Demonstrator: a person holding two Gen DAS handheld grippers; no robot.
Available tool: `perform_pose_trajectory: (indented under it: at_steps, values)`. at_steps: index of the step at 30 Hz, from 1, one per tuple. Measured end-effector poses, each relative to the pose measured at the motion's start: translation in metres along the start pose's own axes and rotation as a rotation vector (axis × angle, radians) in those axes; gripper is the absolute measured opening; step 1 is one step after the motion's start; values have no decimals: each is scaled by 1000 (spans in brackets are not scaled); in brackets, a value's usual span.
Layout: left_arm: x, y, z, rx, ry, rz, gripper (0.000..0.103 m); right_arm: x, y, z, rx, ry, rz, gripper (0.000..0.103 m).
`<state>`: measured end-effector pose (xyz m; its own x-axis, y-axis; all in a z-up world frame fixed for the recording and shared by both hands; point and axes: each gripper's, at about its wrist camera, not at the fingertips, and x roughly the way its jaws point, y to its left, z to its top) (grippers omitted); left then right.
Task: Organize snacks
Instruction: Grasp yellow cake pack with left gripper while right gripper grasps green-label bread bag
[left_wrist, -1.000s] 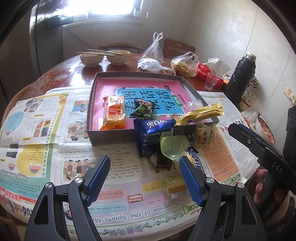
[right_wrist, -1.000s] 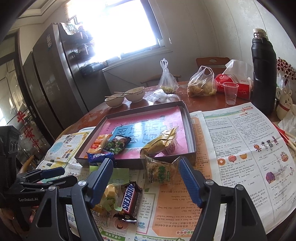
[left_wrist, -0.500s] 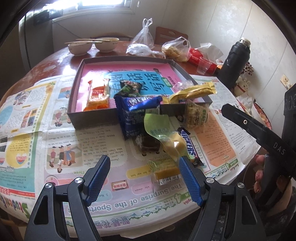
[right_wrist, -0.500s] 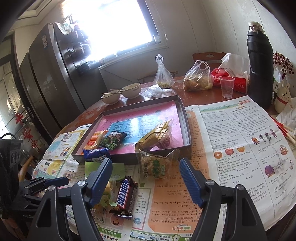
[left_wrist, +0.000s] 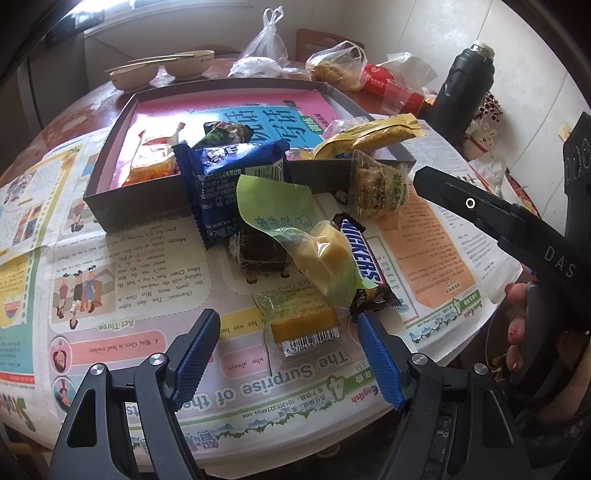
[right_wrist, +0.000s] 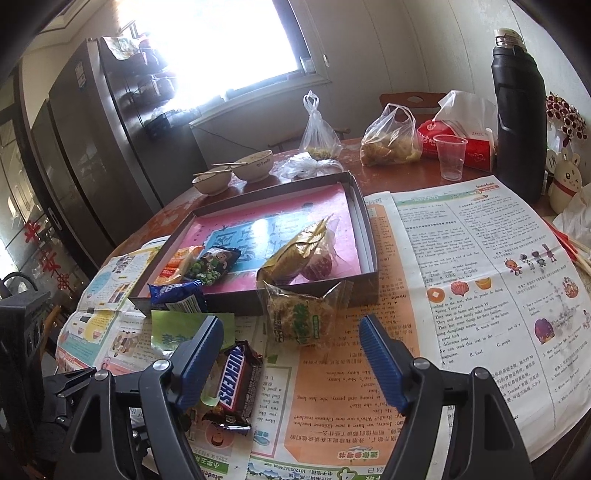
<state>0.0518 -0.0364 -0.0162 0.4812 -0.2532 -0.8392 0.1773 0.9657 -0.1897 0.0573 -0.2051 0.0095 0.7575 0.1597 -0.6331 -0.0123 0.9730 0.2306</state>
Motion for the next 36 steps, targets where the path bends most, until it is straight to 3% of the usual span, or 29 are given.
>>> perform_pose_trajectory:
  at_steps: [28,36]
  values:
    - [-2,32,4,-88,-32,32,78,57,5,-5,-75,78,-82,76]
    - [2,30,6,-79,-33,17,72,62,9,-6,-95,74,-81,63]
